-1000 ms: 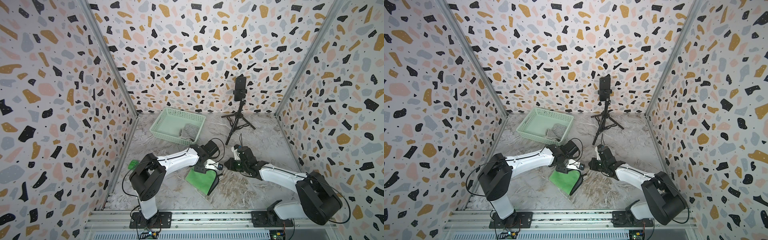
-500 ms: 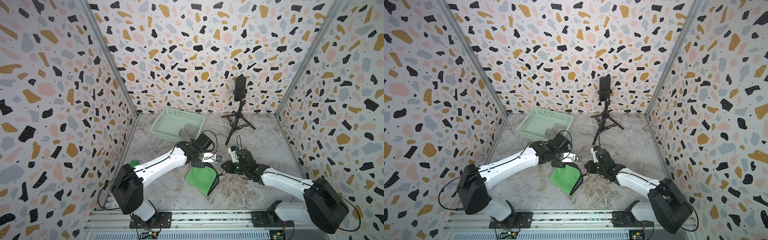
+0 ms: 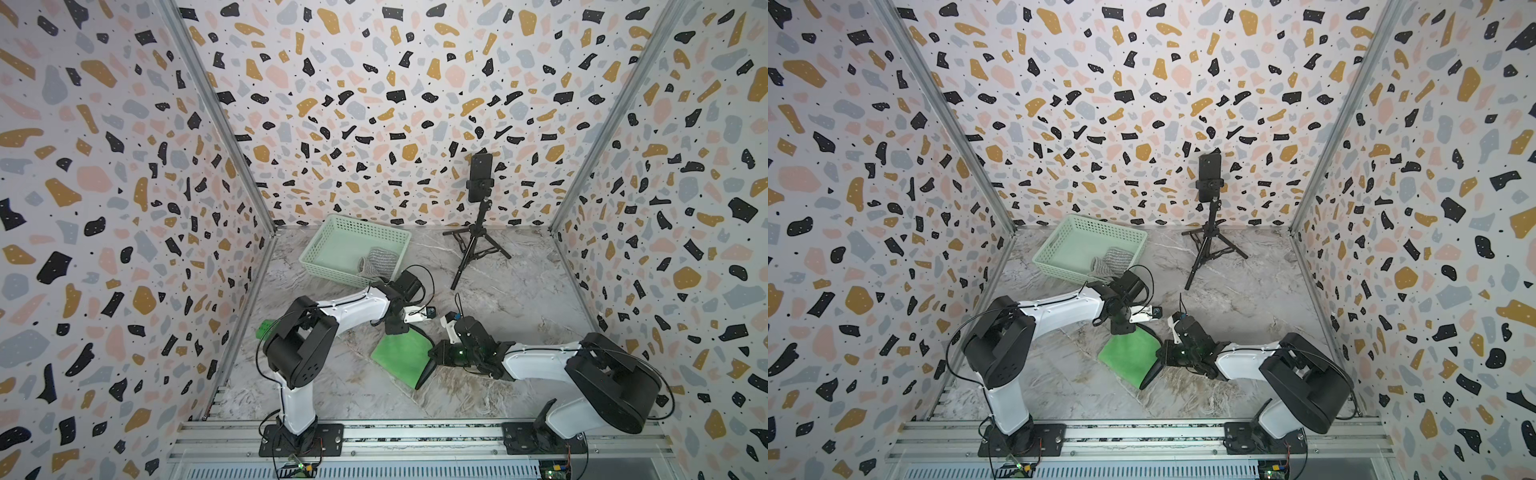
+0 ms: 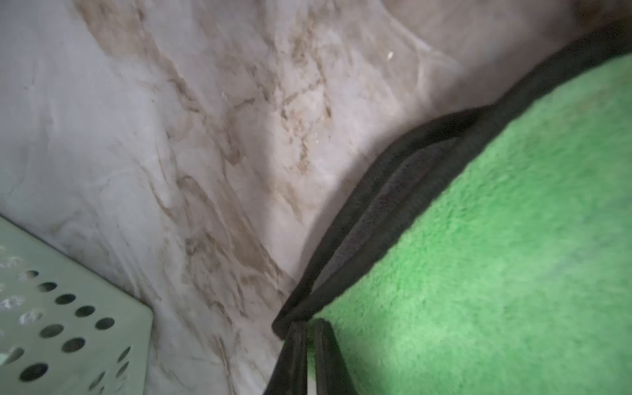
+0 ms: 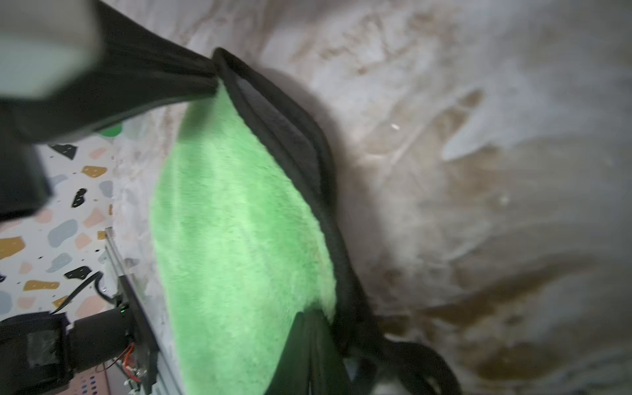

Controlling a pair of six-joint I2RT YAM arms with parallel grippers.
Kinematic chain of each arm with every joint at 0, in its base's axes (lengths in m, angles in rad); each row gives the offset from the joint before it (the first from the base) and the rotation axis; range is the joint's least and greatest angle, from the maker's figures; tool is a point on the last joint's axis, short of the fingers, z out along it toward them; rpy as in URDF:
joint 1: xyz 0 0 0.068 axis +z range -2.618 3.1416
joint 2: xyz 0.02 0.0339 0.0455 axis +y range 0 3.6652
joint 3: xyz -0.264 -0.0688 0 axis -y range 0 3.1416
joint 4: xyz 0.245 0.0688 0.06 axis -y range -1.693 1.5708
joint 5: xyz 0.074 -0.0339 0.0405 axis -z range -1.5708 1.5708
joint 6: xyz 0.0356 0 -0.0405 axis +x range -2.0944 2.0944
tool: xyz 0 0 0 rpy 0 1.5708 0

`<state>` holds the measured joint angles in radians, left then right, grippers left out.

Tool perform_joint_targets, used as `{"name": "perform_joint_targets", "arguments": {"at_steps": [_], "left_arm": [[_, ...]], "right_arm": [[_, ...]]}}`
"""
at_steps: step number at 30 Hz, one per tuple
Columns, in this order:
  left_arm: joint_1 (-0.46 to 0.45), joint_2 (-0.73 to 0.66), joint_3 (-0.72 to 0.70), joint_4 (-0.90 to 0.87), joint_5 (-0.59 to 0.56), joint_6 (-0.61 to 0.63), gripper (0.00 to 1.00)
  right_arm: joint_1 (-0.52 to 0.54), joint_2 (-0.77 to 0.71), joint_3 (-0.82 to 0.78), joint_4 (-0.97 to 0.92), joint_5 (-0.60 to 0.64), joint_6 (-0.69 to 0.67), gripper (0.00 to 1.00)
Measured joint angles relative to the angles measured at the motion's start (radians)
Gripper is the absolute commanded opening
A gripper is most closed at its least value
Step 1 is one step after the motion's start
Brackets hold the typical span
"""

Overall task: Fold the square dishcloth
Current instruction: Smooth out the cleaning item at the center of the board.

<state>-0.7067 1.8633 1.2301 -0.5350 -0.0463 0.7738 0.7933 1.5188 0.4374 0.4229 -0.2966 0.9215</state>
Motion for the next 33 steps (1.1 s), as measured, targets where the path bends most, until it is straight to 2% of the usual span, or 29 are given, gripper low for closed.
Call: {"name": "perform_joint_targets", "arguments": {"at_steps": [2, 5, 7, 10, 14, 18, 24, 29, 33], "left_arm": [[0.000, 0.006, 0.000, 0.010, -0.008, -0.005, 0.17], [0.003, 0.002, 0.000, 0.023, -0.013, -0.019, 0.35], [0.013, -0.015, -0.002, 0.020, 0.007, -0.037, 0.46], [0.042, -0.096, -0.018, 0.006, 0.038, -0.066, 0.54], [0.067, -0.266, -0.065, -0.030, 0.086, -0.080, 0.54], [0.064, -0.384, -0.158, -0.084, 0.163, -0.079, 0.54], [0.060, -0.319, -0.294, -0.097, 0.163, -0.079, 0.51], [0.060, -0.237, -0.321, -0.047, 0.092, -0.077, 0.50], [0.053, -0.253, -0.336, -0.018, 0.063, -0.069, 0.50]], "right_arm": [[0.000, 0.005, -0.013, 0.048, 0.011, 0.018, 0.06], [0.013, -0.010, -0.041, 0.083, 0.035, 0.029, 0.07], [0.037, -0.062, -0.050, 0.045, 0.072, 0.027, 0.07], [0.095, -0.164, -0.042, -0.037, 0.131, 0.014, 0.08], [0.194, -0.255, 0.006, -0.103, 0.189, -0.011, 0.09], [0.265, -0.207, 0.029, -0.062, 0.168, -0.026, 0.08], [0.333, 0.063, 0.032, 0.080, 0.105, -0.006, 0.03], [0.335, 0.119, -0.003, 0.253, 0.095, 0.043, 0.04], [0.335, 0.095, -0.029, 0.278, 0.103, 0.058, 0.11]]}}
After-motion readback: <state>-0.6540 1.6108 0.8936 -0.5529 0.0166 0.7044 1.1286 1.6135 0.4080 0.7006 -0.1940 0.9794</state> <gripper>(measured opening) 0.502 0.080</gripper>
